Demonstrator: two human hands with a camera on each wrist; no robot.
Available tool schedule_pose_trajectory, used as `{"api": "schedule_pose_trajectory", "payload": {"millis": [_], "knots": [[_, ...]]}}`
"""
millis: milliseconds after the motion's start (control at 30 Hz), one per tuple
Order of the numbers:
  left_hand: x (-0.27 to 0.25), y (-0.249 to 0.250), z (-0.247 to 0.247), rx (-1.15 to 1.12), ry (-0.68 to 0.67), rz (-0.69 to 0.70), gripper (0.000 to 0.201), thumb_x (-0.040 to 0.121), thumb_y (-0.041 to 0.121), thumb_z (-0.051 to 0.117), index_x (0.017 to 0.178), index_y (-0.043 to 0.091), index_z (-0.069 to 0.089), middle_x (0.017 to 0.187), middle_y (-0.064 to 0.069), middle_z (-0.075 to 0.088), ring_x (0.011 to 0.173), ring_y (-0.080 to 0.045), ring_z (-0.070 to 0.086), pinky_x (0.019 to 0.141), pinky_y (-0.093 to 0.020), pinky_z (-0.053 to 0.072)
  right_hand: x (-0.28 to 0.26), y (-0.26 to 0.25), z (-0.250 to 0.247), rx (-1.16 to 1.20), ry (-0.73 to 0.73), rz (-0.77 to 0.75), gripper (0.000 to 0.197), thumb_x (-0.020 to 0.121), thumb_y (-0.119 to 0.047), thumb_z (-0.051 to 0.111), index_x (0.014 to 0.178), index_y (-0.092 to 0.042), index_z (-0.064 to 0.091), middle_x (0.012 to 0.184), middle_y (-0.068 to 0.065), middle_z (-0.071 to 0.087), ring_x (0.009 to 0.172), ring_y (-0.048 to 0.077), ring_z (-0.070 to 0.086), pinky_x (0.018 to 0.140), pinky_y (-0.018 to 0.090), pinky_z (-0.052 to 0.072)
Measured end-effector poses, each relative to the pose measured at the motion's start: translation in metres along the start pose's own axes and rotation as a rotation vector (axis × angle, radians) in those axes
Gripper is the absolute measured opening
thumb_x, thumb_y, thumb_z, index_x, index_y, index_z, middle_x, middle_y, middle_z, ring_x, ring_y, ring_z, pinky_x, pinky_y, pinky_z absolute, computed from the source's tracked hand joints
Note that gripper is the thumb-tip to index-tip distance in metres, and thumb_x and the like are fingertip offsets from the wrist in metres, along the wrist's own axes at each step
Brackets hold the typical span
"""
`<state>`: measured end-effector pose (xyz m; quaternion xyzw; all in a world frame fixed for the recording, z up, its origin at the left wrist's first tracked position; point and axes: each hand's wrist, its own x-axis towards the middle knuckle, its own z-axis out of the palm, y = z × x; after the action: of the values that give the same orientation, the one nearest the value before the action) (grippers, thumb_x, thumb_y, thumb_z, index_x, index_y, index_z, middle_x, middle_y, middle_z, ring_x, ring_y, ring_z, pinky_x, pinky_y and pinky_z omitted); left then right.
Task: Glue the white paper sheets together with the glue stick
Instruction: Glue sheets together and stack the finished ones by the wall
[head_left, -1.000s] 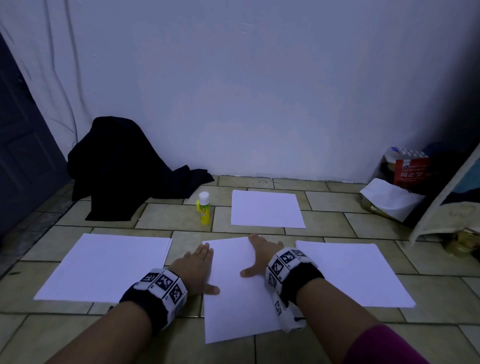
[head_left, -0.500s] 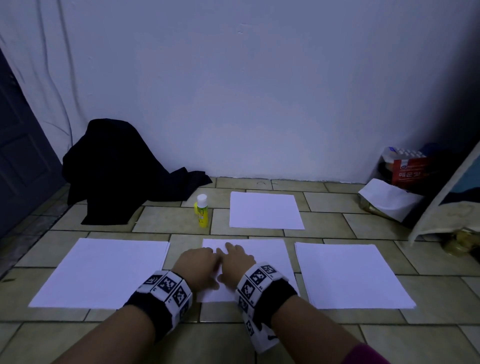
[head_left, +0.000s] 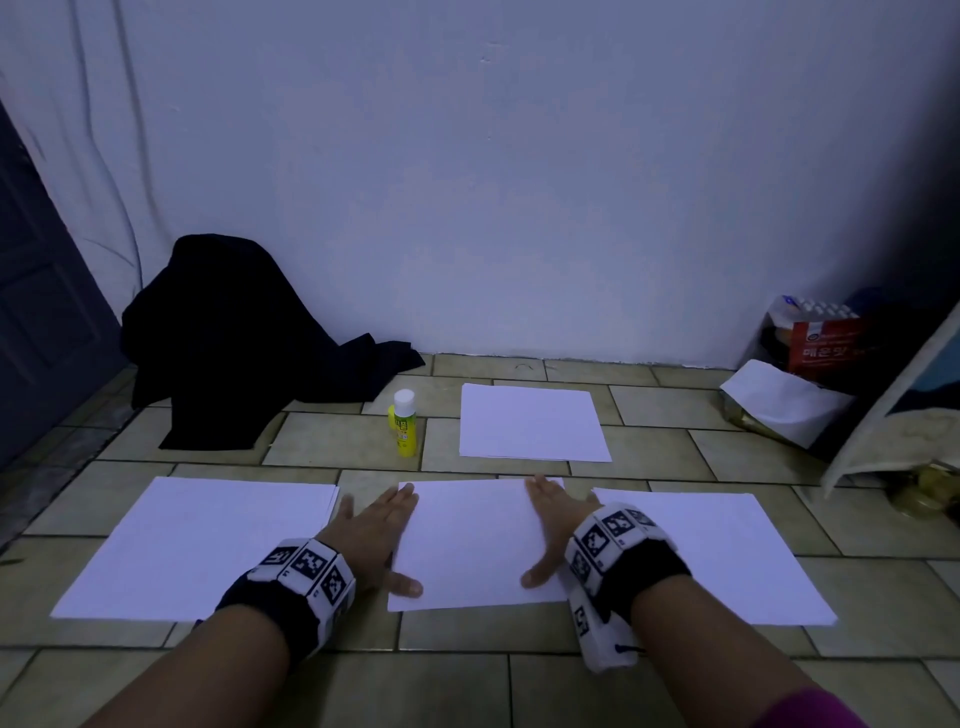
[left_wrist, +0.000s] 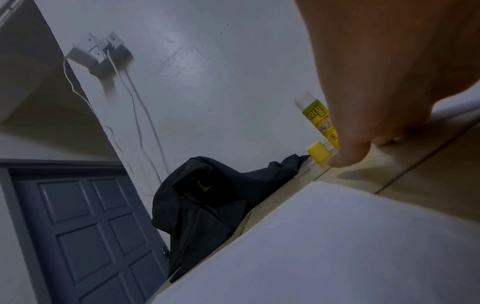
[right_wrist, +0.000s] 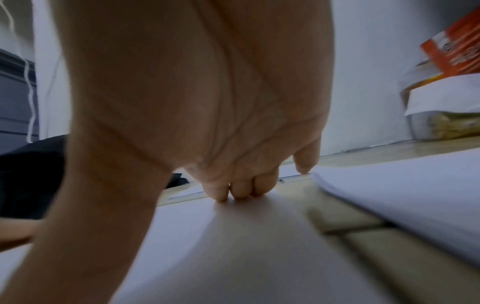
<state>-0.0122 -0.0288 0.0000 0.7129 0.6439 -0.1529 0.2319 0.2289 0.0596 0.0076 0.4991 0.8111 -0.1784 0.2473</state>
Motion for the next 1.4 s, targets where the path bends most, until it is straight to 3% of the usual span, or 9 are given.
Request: {"api": "schedule_pose_trajectory", "payload": {"millis": [433,733,833,933,1000,1067,1167,1267,1400], "knots": [[0.004,-0.005,0.006,-0.028,-0.045,-0.011,0.130,0.074,0.061,0.070,0.148,0.014,-0.027,0.156,0.001,-0.030,0.144,-0.019,-0.026,0.115,-0.052,-0.013,-0.008,0.012,0.005,0.032,0.029,0.061,0.136,0.067,-0.060,0.074,0.147,-0.005,-0.022,0.158,0.006,-0.018,0.147,0.020,-0.011,0.117,0.049,-0.004],[0.007,-0.005,0.009,0.027,-0.039,-0.046,0.131,0.072,0.064,0.069,0.148,0.015,-0.026,0.156,-0.001,-0.031,0.143,-0.028,-0.028,0.116,-0.051,-0.010,-0.014,0.009,0.005,0.180,0.157,0.041,0.143,0.058,-0.051,0.084,0.150,-0.009,-0.017,0.160,0.008,0.002,0.148,0.021,0.006,0.116,0.049,-0.005],[0.009,-0.005,0.012,0.053,-0.030,-0.058,0.131,0.072,0.067,0.067,0.148,0.015,-0.026,0.156,-0.001,-0.031,0.143,-0.029,-0.027,0.116,-0.051,-0.010,-0.018,0.008,0.007,0.287,0.225,0.010,0.144,0.054,-0.043,0.089,0.151,-0.015,-0.013,0.159,0.006,0.012,0.146,0.023,0.014,0.119,0.048,0.003],[0.011,-0.006,0.013,0.065,-0.040,-0.063,0.132,0.071,0.070,0.066,0.148,0.015,-0.027,0.155,0.000,-0.032,0.143,-0.028,-0.028,0.115,-0.050,-0.011,-0.026,0.006,0.005,0.536,0.313,-0.021,0.144,0.052,-0.028,0.093,0.151,-0.021,-0.011,0.155,0.011,0.012,0.143,0.025,0.020,0.115,0.038,0.024],[0.012,-0.008,0.013,0.064,-0.048,-0.066,0.133,0.070,0.070,0.066,0.148,0.016,-0.027,0.155,0.001,-0.034,0.142,-0.028,-0.029,0.115,-0.051,-0.012,-0.031,0.004,0.005,0.696,0.453,0.005,0.132,0.055,-0.023,0.092,0.152,-0.025,0.002,0.149,0.013,0.017,0.137,0.027,0.029,0.106,0.032,0.032],[0.014,-0.008,0.014,0.065,-0.057,-0.069,0.134,0.069,0.071,0.066,0.147,0.016,-0.028,0.154,0.002,-0.035,0.142,-0.028,-0.031,0.115,-0.051,-0.013,-0.033,0.006,0.007,0.802,0.540,0.016,0.104,0.062,-0.020,0.089,0.145,-0.029,0.027,0.144,0.011,0.026,0.131,0.025,0.035,0.099,0.026,0.033],[0.016,-0.009,0.015,0.077,-0.074,-0.071,0.136,0.067,0.074,0.064,0.147,0.016,-0.029,0.153,0.001,-0.036,0.141,-0.028,-0.031,0.114,-0.051,-0.013,-0.034,0.011,0.014,0.811,0.414,-0.020,0.061,0.069,-0.019,0.084,0.122,-0.030,0.058,0.138,0.002,0.046,0.126,0.016,0.043,0.097,0.020,0.032],[0.016,-0.010,0.014,0.078,-0.077,-0.066,0.144,0.054,0.087,0.056,0.146,0.017,-0.030,0.154,0.001,-0.035,0.141,-0.027,-0.031,0.114,-0.051,-0.013,-0.040,0.017,0.018,0.777,0.271,-0.100,0.044,0.070,-0.014,0.082,0.107,-0.032,0.068,0.129,-0.004,0.057,0.122,0.013,0.049,0.100,0.021,0.036],[0.012,-0.008,0.012,0.037,-0.066,-0.063,0.130,0.073,0.070,0.063,0.146,0.017,-0.030,0.154,0.001,-0.035,0.142,-0.027,-0.031,0.115,-0.050,-0.013,-0.051,0.030,0.013,0.895,0.247,-0.164,0.042,0.076,-0.003,0.076,0.111,-0.025,0.067,0.123,-0.001,0.063,0.109,0.011,0.059,0.096,0.021,0.047]]}}
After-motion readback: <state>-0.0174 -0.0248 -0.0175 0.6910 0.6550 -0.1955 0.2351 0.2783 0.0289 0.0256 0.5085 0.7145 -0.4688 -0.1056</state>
